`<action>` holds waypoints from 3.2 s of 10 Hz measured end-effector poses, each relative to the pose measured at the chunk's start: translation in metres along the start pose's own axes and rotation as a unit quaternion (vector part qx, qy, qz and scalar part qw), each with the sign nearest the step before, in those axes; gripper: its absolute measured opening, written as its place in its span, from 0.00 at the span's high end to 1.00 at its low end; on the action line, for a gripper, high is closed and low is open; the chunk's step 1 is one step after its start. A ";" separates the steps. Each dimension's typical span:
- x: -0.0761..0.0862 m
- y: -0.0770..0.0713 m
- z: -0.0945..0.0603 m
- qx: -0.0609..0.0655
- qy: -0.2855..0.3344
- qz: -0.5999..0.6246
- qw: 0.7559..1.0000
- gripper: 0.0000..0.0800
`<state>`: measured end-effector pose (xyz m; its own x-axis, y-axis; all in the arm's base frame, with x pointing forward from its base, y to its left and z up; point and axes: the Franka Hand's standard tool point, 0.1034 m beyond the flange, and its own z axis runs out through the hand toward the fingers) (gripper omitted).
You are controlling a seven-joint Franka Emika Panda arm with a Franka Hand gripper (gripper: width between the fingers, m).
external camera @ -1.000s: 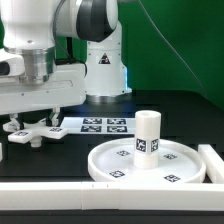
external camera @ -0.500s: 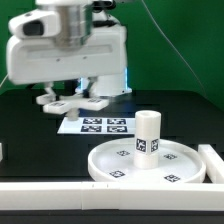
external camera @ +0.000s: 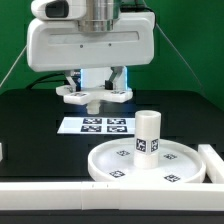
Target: Assemble round table
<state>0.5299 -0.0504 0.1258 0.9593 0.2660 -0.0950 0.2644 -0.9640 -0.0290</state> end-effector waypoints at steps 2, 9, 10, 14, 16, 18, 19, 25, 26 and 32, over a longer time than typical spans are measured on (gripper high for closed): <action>0.010 -0.026 -0.021 0.004 0.000 -0.007 1.000 0.44; 0.054 -0.070 -0.031 -0.001 0.010 -0.012 1.000 0.44; 0.055 -0.071 -0.027 -0.007 0.010 -0.020 1.000 0.44; 0.053 -0.071 -0.014 -0.007 0.002 -0.023 1.000 0.44; 0.053 -0.076 -0.012 -0.006 -0.001 -0.025 1.000 0.44; 0.051 -0.077 -0.009 -0.005 -0.003 -0.027 1.000 0.44; 0.049 -0.077 -0.007 -0.005 -0.005 -0.026 1.000 0.44; 0.043 -0.082 0.001 -0.004 -0.011 -0.029 1.000 0.44; 0.043 -0.081 0.004 -0.004 -0.012 -0.029 0.999 0.44; 0.045 -0.079 0.011 -0.007 -0.008 -0.029 1.000 0.44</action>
Offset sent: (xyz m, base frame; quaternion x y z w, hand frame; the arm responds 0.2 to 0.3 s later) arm 0.0387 0.0617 0.0288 -0.0117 -0.0298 0.0235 0.9992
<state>0.5512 0.0381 0.1127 0.9404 0.3220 -0.1092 0.3216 -0.9466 -0.0211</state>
